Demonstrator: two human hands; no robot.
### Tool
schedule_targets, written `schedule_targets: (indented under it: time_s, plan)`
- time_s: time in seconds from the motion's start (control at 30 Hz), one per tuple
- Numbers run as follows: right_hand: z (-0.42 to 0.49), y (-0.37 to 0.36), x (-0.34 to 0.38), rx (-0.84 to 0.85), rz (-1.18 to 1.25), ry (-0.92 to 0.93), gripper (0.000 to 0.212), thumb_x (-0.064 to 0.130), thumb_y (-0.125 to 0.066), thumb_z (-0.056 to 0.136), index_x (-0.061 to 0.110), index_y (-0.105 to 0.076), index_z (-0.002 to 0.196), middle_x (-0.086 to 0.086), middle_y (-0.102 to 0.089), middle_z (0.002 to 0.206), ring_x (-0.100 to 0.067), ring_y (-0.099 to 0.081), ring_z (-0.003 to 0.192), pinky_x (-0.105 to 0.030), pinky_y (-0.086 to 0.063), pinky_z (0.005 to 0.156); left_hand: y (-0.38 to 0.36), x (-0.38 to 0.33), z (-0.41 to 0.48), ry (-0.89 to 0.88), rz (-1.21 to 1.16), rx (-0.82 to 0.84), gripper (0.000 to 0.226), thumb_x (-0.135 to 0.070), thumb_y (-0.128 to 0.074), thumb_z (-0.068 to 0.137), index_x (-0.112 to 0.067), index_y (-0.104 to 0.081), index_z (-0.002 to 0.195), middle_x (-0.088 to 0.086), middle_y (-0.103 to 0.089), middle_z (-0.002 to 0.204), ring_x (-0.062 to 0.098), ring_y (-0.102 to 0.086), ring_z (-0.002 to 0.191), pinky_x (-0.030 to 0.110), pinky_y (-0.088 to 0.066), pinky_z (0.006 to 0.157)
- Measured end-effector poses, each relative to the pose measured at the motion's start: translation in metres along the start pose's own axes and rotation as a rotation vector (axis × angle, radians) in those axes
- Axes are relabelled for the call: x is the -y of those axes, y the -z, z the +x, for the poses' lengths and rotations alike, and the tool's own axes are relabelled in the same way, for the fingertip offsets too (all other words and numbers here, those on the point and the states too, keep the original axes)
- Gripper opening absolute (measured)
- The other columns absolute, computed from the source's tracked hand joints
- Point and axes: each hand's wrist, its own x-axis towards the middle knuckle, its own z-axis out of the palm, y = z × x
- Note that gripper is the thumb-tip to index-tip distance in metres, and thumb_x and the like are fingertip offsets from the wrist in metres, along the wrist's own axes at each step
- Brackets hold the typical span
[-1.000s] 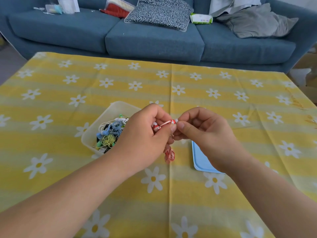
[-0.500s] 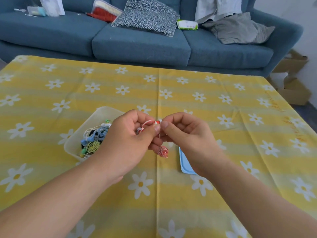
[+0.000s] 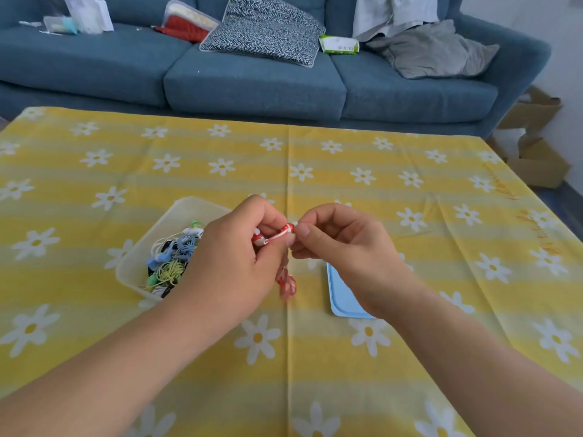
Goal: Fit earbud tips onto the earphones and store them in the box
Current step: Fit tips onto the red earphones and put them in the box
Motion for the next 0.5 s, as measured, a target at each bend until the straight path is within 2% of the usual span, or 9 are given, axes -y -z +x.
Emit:
schedule_targets:
  time_s: [0.07,0.13,0.2,0.27,0.33,0.5]
  plan:
    - [0.0001,-0.0007,-0.0004,-0.014,-0.018,0.021,0.003,0.004,-0.070,0.093,0.006,-0.072,0.092,-0.020,-0.073,0.088,-0.030,-0.069,0.082,-0.047,-0.060,0.087,-0.0001,0.0014,-0.0006,0.047,-0.046,0.001,0.016,-0.013,-0.071,0.093,-0.025,-0.062,0.088,-0.005,-0.073,0.073,0.009,-0.074,0.065,0.033,-0.062,0.065]
    - [-0.0002,-0.0027,-0.0008,-0.039,-0.025,0.037,0.006,0.001,-0.069,0.093,0.005,-0.073,0.092,-0.016,-0.074,0.086,-0.030,-0.070,0.081,-0.045,-0.060,0.086,0.0003,0.0023,-0.0004,0.105,-0.148,-0.003,0.016,-0.011,-0.072,0.093,-0.024,-0.063,0.089,0.001,-0.074,0.074,0.015,-0.075,0.067,0.044,-0.064,0.067]
    - [-0.0006,-0.0047,-0.0012,-0.036,0.038,0.012,0.007,0.005,-0.069,0.094,-0.001,-0.072,0.096,-0.023,-0.074,0.093,-0.043,-0.070,0.086,-0.051,-0.059,0.091,0.0011,0.0020,0.0010,0.116,-0.215,-0.015,0.014,-0.007,-0.071,0.093,-0.019,-0.063,0.091,0.006,-0.073,0.076,0.019,-0.075,0.067,0.049,-0.064,0.066]
    - [-0.0020,-0.0065,-0.0024,-0.024,0.126,-0.048,0.021,0.014,-0.070,0.091,-0.005,-0.071,0.099,-0.034,-0.070,0.100,-0.054,-0.067,0.095,-0.057,-0.056,0.096,0.0022,0.0030,0.0016,0.095,-0.215,-0.003,0.014,-0.005,-0.069,0.094,-0.018,-0.063,0.092,0.005,-0.073,0.080,0.019,-0.075,0.067,0.049,-0.064,0.067]
    - [-0.0016,-0.0069,-0.0024,-0.031,0.163,-0.100,0.023,0.018,-0.071,0.088,-0.003,-0.072,0.097,-0.033,-0.070,0.097,-0.048,-0.067,0.090,-0.055,-0.057,0.095,0.0030,0.0058,0.0019,0.080,-0.178,0.020,0.015,-0.007,-0.068,0.095,-0.021,-0.062,0.092,0.002,-0.073,0.080,0.018,-0.075,0.070,0.049,-0.063,0.069]
    - [-0.0002,-0.0051,0.0023,0.023,0.249,-0.147,0.020,0.008,-0.078,0.083,-0.005,-0.070,0.095,-0.022,-0.072,0.086,-0.032,-0.070,0.079,-0.036,-0.058,0.079,0.0044,0.0090,0.0019,0.051,-0.117,0.049,0.015,-0.011,-0.069,0.095,-0.025,-0.063,0.092,-0.003,-0.074,0.077,0.015,-0.075,0.071,0.046,-0.063,0.070]
